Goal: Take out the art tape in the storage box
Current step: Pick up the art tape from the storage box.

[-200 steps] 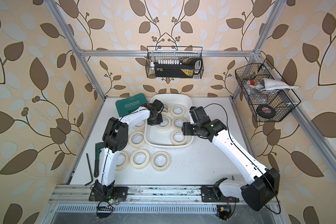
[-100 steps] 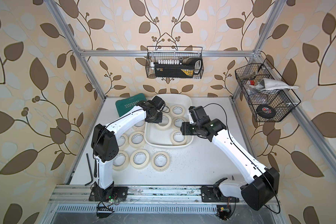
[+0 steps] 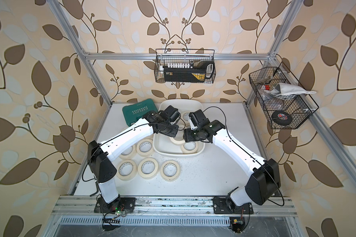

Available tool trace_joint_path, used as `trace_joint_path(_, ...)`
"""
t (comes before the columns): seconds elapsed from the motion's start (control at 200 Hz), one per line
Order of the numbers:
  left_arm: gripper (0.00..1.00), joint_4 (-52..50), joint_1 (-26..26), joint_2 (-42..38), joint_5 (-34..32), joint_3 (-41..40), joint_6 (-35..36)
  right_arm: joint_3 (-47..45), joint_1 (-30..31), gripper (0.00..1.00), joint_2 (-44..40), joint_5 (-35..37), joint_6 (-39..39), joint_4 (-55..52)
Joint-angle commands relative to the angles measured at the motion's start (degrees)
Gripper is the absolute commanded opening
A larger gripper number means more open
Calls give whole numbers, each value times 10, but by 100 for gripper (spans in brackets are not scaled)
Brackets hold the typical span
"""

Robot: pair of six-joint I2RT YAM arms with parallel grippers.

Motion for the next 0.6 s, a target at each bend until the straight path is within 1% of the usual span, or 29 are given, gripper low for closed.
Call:
trace_joint_path(0.0, 15, 14, -8, -43, 12, -4, 13, 23, 1, 65, 14, 15, -7, -7)
trace_joint_path(0.16, 14, 9, -12, -40, 14, -2, 13, 36, 2, 63, 26, 5, -7, -4)
trace_joint_path(0.24, 14, 7, -13, -39, 15, -2, 14, 41, 1, 60, 31, 6, -7, -3)
trace_joint_path(0.36, 15, 4, -14, -37, 18, -2, 14, 50, 1, 47, 42, 11, -7, -8)
trace_joint_path(0.485, 15, -10, -14, -34, 22, 6, 9, 54, 1, 26, 48, 12, -4, -8)
trace_joint_path(0.545, 19, -18, -14, -33, 35, 13, 4, 53, 1, 19, 46, 14, -2, -8)
trace_joint_path(0.595, 25, -23, -14, -34, 49, 17, -3, 52, 1, 16, 44, 16, 0, -8)
